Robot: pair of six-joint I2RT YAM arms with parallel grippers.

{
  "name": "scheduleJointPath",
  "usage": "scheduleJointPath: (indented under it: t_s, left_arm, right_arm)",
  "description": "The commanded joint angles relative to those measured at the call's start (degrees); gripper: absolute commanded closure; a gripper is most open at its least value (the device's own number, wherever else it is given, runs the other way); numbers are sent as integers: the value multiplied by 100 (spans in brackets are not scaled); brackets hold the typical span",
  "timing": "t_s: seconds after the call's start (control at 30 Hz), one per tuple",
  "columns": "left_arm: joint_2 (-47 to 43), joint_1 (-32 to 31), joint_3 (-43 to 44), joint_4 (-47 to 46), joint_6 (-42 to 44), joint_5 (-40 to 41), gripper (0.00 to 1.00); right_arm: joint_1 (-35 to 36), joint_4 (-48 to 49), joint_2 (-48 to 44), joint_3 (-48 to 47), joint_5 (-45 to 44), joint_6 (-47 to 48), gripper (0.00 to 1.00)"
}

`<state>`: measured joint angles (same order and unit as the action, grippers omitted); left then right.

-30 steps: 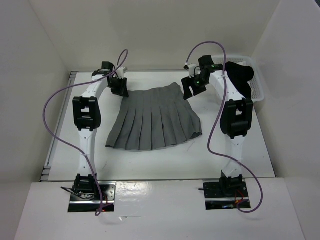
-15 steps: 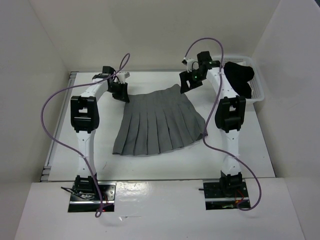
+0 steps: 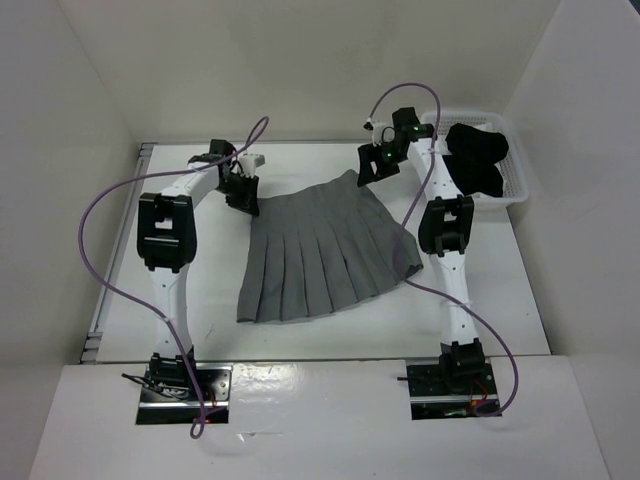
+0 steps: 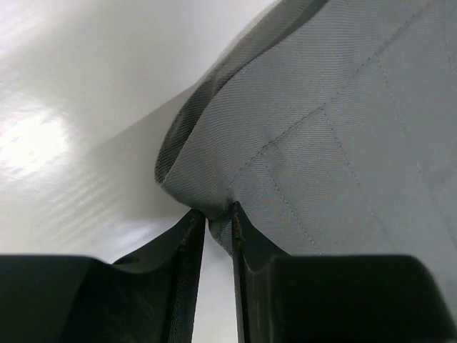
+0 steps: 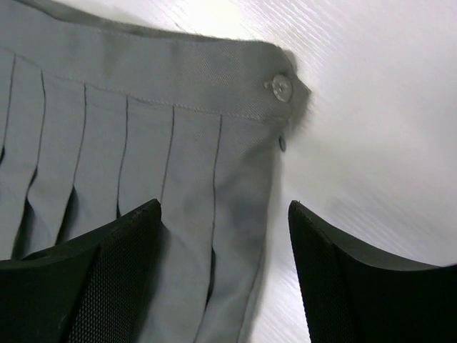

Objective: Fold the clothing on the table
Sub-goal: Fold the skirt

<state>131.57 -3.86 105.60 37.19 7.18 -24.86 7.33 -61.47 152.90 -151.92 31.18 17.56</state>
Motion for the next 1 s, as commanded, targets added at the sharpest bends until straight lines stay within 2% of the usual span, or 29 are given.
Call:
scheduleJointPath:
  t_s: [0.0, 0.3, 0.7, 0.97]
  left_arm:
    - [-412, -203, -224, 113, 248, 60, 72]
    - [-579, -370, -409, 113, 363, 342, 73]
    - [-632, -423, -576, 219, 416, 456, 73]
    - [-632, -528, -576, 219, 416, 561, 73]
  right_arm:
    - [58, -198, 143, -479, 335, 10, 24]
    - [58, -251, 583, -953, 389, 10, 24]
    - [-224, -75, 926, -1297, -111, -51, 24]
    - [-162, -189, 1277, -1481, 186, 1, 24]
